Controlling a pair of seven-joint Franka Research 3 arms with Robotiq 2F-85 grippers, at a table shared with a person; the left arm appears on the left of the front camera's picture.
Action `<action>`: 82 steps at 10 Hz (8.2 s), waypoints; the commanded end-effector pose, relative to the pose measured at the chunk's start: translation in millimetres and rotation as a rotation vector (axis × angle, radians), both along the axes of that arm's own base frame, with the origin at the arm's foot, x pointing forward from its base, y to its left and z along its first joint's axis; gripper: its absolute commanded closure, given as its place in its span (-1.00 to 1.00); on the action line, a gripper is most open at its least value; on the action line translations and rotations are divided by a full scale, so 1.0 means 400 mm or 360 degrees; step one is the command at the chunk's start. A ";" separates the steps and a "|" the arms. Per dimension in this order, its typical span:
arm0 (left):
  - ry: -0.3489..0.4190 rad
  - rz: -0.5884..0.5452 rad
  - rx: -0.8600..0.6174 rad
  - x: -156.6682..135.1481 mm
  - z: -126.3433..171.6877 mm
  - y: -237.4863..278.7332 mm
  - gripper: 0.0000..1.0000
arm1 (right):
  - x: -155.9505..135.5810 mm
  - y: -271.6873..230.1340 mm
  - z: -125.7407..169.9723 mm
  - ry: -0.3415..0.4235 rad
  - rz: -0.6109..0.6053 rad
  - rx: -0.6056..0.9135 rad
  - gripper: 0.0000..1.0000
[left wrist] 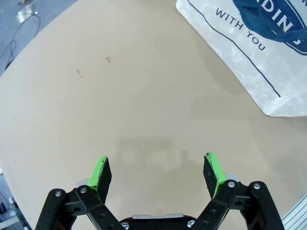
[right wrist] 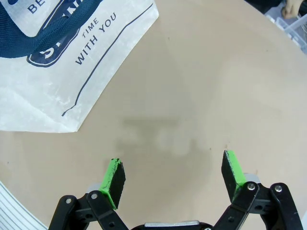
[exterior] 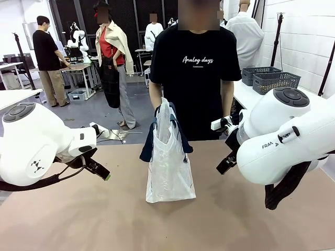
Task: Transfer purchased items from the store into the shopping bag.
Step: Open the Reusable shopping bag in the center of the table.
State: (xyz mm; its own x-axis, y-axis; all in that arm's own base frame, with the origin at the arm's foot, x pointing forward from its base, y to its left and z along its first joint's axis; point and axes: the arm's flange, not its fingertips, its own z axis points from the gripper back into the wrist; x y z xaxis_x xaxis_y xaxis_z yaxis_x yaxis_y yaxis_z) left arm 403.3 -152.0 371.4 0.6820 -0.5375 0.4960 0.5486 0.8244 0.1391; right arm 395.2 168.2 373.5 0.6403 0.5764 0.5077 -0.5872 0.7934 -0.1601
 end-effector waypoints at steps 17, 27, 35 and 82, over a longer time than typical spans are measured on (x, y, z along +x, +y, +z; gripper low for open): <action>0.0160 -0.0030 -0.0243 0.005 0.087 -0.018 -1.00 | 0.014 0.049 0.057 0.0109 -0.0078 0.0126 -1.00; 0.0407 -0.0061 -0.0132 0.170 0.449 -0.169 -1.00 | 0.304 0.306 0.497 0.0296 -0.0380 -0.0035 -1.00; 0.0607 0.0056 -0.0312 0.098 0.510 -0.243 -1.00 | 0.303 0.348 0.469 0.0487 -0.0585 0.0104 -1.00; 0.0448 0.0147 -0.0134 0.189 0.369 -0.304 1.00 | 0.235 0.171 0.349 0.0498 -0.0198 -0.0036 1.00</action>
State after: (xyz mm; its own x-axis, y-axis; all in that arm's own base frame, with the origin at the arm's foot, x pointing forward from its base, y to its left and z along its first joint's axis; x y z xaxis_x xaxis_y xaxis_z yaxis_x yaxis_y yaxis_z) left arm 478.7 -273.9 526.8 0.8701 -0.3901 0.3014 0.4382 0.8921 -0.1104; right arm 496.0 243.9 520.1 0.8423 0.4796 0.2461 -0.4906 0.8712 -0.0186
